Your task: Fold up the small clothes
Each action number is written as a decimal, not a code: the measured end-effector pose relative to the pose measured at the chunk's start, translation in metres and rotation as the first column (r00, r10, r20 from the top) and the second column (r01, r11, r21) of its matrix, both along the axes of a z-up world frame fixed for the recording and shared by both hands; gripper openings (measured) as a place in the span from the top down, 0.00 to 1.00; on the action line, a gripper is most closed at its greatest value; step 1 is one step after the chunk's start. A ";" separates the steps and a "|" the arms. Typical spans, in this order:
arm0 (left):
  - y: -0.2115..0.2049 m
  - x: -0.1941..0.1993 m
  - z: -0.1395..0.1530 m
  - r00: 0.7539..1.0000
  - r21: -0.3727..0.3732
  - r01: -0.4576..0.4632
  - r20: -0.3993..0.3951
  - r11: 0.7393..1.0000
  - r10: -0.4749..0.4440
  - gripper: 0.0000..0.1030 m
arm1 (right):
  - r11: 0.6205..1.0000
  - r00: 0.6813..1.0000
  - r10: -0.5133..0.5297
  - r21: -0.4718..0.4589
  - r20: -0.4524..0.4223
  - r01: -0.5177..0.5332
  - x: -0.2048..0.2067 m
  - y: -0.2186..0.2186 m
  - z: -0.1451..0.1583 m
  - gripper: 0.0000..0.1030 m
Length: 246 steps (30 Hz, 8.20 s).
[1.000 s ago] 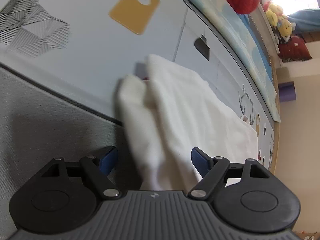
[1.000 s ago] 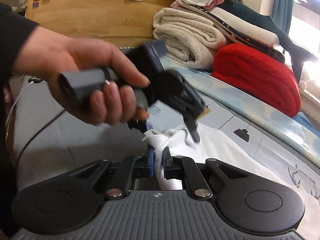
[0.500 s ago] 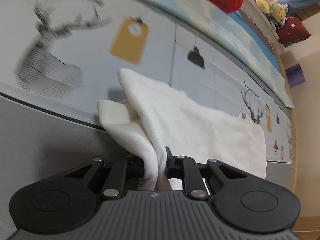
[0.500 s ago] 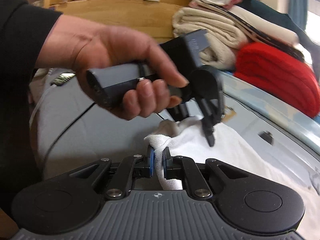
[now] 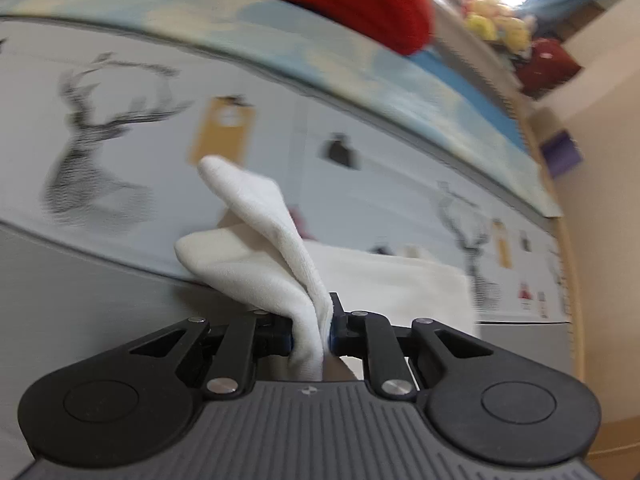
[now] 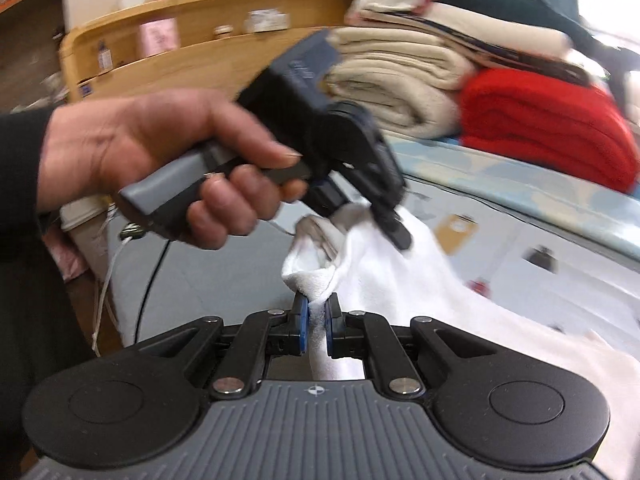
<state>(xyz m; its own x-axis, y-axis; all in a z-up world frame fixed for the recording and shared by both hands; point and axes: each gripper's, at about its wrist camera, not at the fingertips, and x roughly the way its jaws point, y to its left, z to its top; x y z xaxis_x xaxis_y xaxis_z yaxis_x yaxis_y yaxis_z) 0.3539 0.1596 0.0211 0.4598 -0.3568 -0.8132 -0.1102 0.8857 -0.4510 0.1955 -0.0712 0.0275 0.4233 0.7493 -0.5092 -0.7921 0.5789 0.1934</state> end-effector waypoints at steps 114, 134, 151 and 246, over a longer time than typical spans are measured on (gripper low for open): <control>-0.172 0.001 -0.071 0.951 0.460 0.246 0.053 0.853 -0.303 0.78 | 0.757 0.703 -0.643 -0.396 -0.303 0.520 0.143 -0.206 -0.111 0.59; -0.202 -0.063 -0.101 0.805 0.473 0.565 -0.134 0.676 -0.578 0.77 | 0.789 0.764 -0.588 -0.396 -0.265 0.470 0.058 -0.203 -0.093 0.55; -0.138 -0.057 -0.106 0.976 0.203 0.203 -0.125 0.958 -0.180 0.22 | 0.738 0.610 -0.674 -0.371 -0.416 0.563 0.059 -0.226 -0.122 0.38; -0.133 -0.251 0.003 0.917 0.415 -0.086 0.389 0.906 -0.091 0.12 | 0.693 0.695 -0.719 -0.096 -0.020 0.714 -0.092 -0.207 -0.020 0.12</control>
